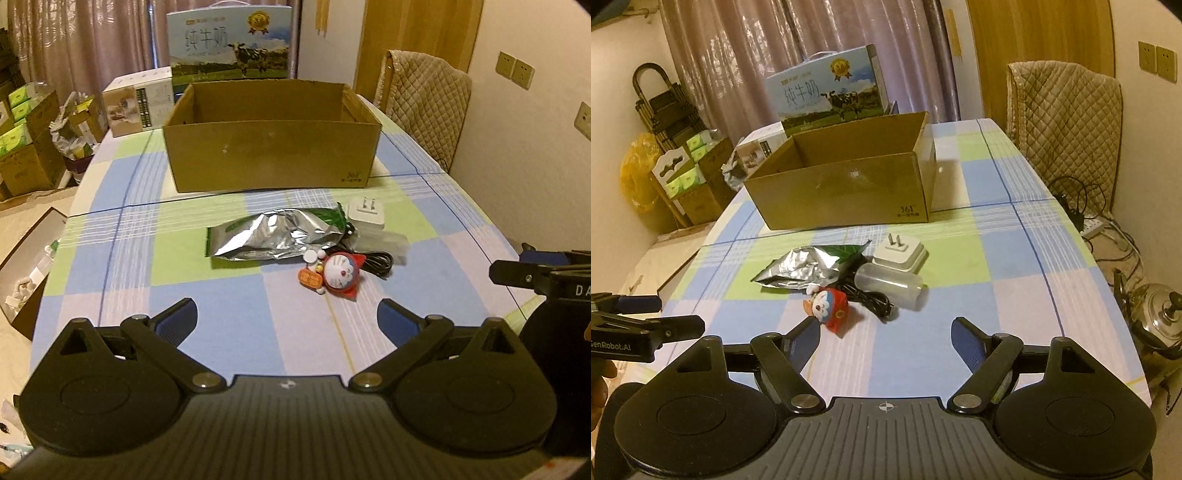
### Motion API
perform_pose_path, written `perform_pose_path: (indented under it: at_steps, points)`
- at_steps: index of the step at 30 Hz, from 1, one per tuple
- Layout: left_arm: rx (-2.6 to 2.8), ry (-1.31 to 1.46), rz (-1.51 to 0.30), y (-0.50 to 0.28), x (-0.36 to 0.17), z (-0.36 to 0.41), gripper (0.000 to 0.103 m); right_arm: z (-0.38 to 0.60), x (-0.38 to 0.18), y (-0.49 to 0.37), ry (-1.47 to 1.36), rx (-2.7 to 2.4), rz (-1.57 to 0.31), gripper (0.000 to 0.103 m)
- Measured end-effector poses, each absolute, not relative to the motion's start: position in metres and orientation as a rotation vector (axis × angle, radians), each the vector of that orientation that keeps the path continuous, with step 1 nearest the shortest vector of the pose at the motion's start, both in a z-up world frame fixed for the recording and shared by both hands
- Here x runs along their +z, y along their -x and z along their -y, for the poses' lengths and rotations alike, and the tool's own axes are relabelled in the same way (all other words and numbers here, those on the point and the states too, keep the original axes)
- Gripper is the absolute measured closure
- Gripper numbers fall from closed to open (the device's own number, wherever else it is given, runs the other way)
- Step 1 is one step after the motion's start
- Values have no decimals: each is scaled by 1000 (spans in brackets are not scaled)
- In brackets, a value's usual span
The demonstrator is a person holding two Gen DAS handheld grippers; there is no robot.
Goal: Organize objects
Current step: 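Withdraw both open tools from the cardboard box back to the table, then lower the left tool onto the Doraemon figure and close on it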
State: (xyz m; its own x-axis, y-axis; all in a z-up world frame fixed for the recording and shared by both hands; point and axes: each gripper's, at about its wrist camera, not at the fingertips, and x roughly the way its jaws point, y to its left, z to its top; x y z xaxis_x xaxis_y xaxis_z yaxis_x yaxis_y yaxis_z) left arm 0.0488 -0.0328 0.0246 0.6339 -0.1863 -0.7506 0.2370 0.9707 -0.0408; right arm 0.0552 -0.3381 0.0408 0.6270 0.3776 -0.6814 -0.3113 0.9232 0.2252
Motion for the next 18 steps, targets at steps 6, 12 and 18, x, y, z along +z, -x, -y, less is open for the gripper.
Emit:
perform_pose_path:
  at_steps: [6, 12, 18]
  points:
    - [-272, -70, -886, -57, 11, 45, 1, 342, 31, -61, -83, 387, -823, 28]
    - [-296, -79, -904, -73, -3, 54, 1, 348, 21, -72, -83, 353, -836, 28]
    - [-320, -88, -927, -94, -22, 62, 1, 354, 12, -88, -94, 336, -848, 28]
